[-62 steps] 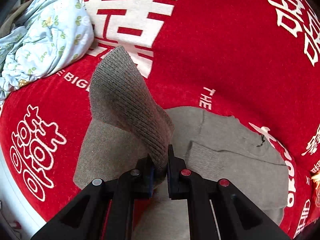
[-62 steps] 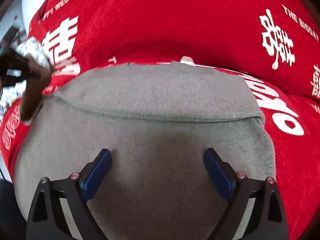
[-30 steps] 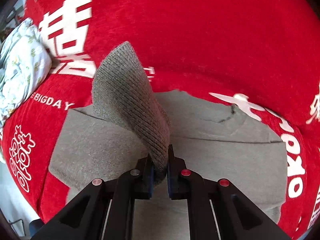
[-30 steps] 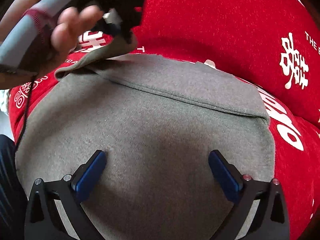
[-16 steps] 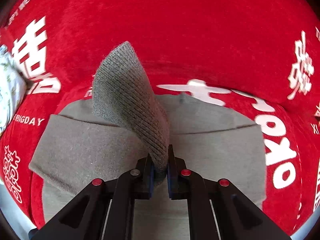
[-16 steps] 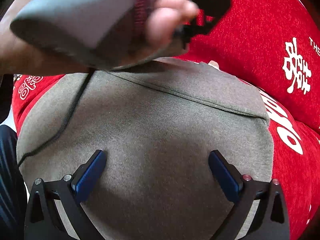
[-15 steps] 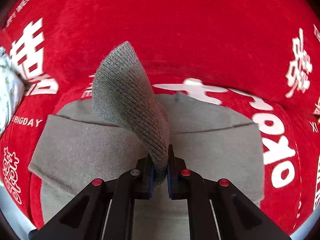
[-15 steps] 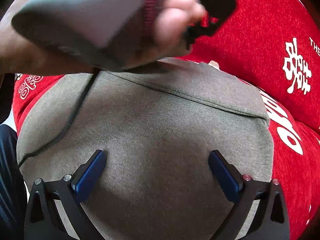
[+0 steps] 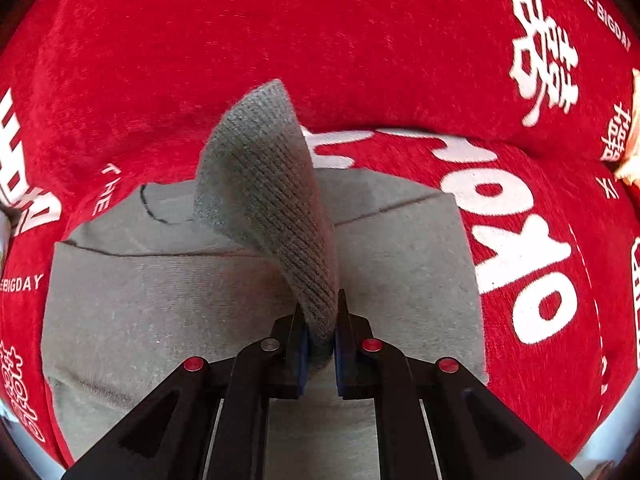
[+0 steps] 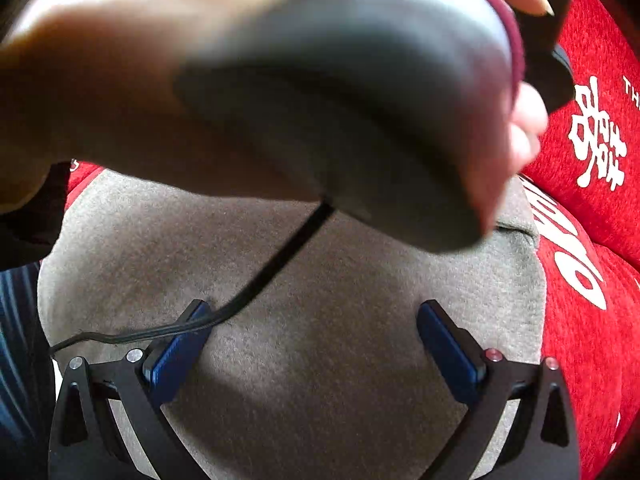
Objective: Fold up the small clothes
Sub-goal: 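Fold the held sleeve with the left tool across the sweater body, then open the left tool to release the sleeve onto the sweater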
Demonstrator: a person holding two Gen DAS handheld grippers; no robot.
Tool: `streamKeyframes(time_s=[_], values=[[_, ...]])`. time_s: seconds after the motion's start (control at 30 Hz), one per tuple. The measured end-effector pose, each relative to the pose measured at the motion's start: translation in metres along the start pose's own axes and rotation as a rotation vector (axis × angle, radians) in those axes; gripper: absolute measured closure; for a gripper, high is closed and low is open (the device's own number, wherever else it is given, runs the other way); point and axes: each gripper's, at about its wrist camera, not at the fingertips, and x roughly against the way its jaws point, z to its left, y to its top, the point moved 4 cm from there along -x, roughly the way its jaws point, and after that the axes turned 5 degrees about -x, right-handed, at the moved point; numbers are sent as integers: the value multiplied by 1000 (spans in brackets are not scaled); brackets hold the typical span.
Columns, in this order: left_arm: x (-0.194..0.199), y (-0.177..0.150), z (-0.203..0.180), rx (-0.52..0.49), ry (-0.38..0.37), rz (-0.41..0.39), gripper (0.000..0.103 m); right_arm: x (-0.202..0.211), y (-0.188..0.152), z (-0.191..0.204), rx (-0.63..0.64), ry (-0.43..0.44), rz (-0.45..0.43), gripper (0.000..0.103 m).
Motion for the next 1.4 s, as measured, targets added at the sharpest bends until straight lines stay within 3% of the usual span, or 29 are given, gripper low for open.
streamKeyframes(time_s=[0.33,0.37,0.43,0.47,0.5,0.57,0.67,0.73,0.87,0.93,0.97,1.03,1.07,1.13,1.17,1.27,1.33,1.4], values=[[-17,-6,-19,-79,22,17,92,6,-2,1,16,1,-11,1],[-19,-6,-20,-83,26,24,86,7,-2,2,17,1,-13,1],[-21,-8,-23,-91,12,23,45,10,-4,4,19,0,-16,0],[-19,-8,-23,-91,19,7,17,12,-5,4,20,0,-17,1],[-13,-8,-23,-93,50,-35,11,13,-5,5,23,-1,-18,1],[-4,-9,-24,-124,53,-67,11,13,-4,7,24,-2,-19,1],[12,-10,-19,-144,-15,-94,11,13,-2,6,24,-1,-18,0],[18,-5,-8,-133,-7,-130,11,11,0,4,24,-2,-18,0],[-3,16,32,-35,177,-112,11,12,2,8,28,-8,-21,0],[-31,15,48,4,256,5,11,13,2,10,27,-6,-25,1],[-39,10,47,-14,269,30,11,13,1,10,27,-5,-26,0],[-34,1,38,-62,264,-8,12,13,1,11,27,-5,-25,0],[-29,-4,30,-89,217,-16,12,14,1,12,27,-5,-25,0],[-14,-19,10,-125,-47,5,12,14,2,11,27,-5,-25,0],[-6,-24,3,-150,-116,0,12,14,2,7,27,-5,-26,0],[19,-29,-17,-259,-193,-61,11,14,2,7,27,-6,-27,0],[19,-25,-24,-287,-257,-37,11,15,2,8,28,-9,-29,0],[9,-19,-31,-292,-233,-12,11,16,1,9,29,-10,-32,0]])
